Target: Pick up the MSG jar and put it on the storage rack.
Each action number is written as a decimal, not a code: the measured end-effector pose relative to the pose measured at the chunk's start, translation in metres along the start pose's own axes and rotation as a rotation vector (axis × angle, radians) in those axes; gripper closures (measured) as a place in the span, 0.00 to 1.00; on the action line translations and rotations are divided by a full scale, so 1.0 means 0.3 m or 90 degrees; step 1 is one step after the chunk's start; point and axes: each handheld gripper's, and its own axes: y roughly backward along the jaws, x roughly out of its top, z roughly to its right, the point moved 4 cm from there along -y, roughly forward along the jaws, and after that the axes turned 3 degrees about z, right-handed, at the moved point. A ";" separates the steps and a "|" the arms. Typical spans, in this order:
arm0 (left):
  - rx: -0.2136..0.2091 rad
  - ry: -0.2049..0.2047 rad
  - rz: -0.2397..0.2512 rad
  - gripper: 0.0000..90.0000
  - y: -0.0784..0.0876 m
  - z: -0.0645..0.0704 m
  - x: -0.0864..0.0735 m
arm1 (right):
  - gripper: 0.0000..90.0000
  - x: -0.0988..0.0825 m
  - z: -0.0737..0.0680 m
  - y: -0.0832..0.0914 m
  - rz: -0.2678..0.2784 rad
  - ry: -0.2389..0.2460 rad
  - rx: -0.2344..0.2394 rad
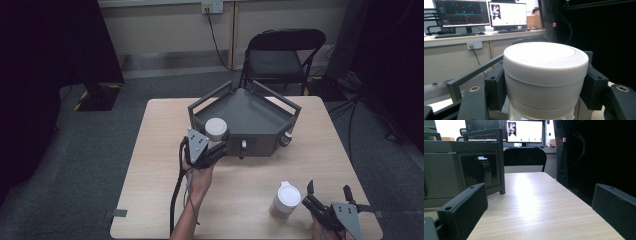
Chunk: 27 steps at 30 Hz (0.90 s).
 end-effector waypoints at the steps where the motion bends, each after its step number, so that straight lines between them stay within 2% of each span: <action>1: 0.000 0.000 0.002 0.38 -0.006 0.001 0.010 | 0.00 0.000 0.000 0.000 0.000 0.000 0.000; 4: 0.001 -0.003 0.004 0.38 -0.021 0.006 0.032 | 0.00 0.000 0.000 0.000 0.000 0.000 0.000; 7: 0.018 -0.022 0.010 0.38 -0.063 0.024 0.069 | 0.00 0.000 0.000 0.000 0.000 0.000 0.000; 11: 0.031 -0.013 0.011 0.38 -0.098 0.025 0.084 | 0.00 0.000 0.000 0.000 0.001 0.000 -0.001; 12: 0.044 -0.016 0.009 0.38 -0.124 0.031 0.089 | 0.00 0.000 0.000 0.000 0.001 0.000 -0.001; 14: 0.053 -0.018 0.008 0.38 -0.136 0.037 0.089 | 0.00 0.000 0.000 0.000 0.000 0.000 0.000; 15: 0.075 -0.026 0.006 0.38 -0.163 0.057 0.089 | 0.00 0.000 0.001 0.000 0.000 0.000 0.001; 18: 0.084 -0.031 0.007 0.38 -0.188 0.069 0.088 | 0.00 0.000 0.001 0.000 0.000 0.000 0.002; 24: 0.095 -0.018 0.007 0.38 -0.245 0.080 0.094 | 0.00 0.000 0.001 0.001 0.001 0.000 0.002; 27: 0.102 -0.010 -0.005 0.38 -0.292 0.086 0.096 | 0.00 0.000 0.001 0.000 0.001 0.000 0.002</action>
